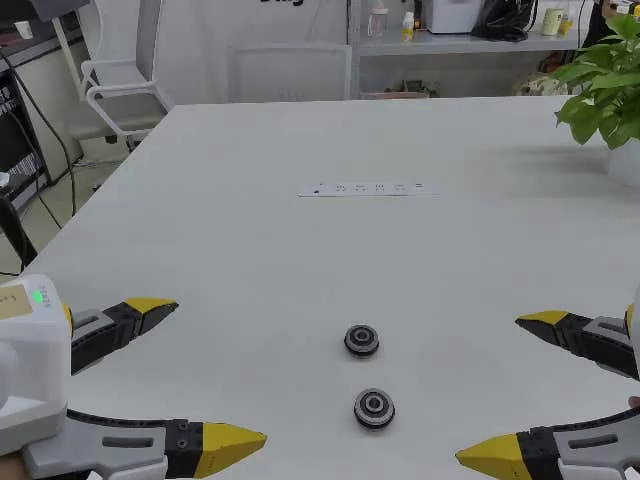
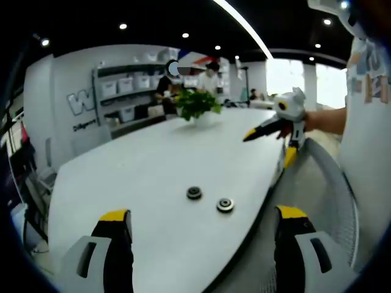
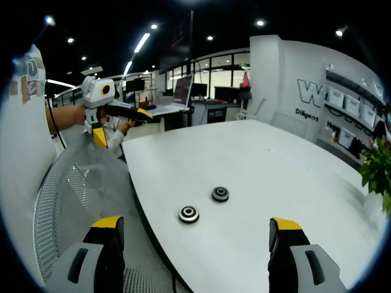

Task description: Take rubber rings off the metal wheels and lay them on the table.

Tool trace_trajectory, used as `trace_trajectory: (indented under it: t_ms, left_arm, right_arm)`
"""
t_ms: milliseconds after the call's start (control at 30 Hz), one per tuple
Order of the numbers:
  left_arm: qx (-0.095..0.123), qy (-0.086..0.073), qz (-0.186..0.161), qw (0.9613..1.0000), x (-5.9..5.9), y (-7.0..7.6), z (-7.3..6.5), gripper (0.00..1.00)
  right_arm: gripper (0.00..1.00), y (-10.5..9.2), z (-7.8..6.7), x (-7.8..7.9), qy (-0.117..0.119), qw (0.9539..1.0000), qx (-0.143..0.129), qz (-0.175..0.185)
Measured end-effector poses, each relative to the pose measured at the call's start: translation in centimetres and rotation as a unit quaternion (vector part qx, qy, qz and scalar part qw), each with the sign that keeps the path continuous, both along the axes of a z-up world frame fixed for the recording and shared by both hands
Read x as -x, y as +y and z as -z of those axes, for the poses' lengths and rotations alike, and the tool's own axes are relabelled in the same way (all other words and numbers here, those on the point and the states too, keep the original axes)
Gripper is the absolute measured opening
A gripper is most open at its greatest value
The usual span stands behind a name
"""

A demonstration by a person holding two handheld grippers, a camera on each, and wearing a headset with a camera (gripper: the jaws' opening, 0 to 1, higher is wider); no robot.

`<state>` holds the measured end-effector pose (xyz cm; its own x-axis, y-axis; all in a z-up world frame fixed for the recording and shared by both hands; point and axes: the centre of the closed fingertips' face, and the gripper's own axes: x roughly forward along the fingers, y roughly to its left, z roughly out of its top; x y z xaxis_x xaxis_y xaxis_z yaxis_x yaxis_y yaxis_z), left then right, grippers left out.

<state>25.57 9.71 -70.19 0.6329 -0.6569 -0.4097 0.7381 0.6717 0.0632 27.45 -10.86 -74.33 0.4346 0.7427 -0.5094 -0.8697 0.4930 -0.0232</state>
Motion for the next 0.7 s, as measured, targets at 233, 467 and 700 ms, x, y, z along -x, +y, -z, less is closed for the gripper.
trace_trajectory:
  t_ms: [233,467,700]
  left_arm:
    - [-0.001,0.004,-0.001,1.0000,-0.03,0.05,0.17,0.95]
    - [-0.003,0.002,0.000,1.0000,-0.19,-0.01,0.10,0.95]
    - [-0.003,-0.001,0.003,1.0000,-0.40,-0.10,-0.10,0.94]
  right_arm:
    - [0.99,0.08,0.11,0.04,0.001,1.0000,0.001,-0.002]
    - [0.99,0.03,0.01,-0.09,-0.001,1.0000,0.000,-0.001]
    - [0.99,-0.01,0.04,-0.20,-0.002,1.0000,0.000,-0.002]
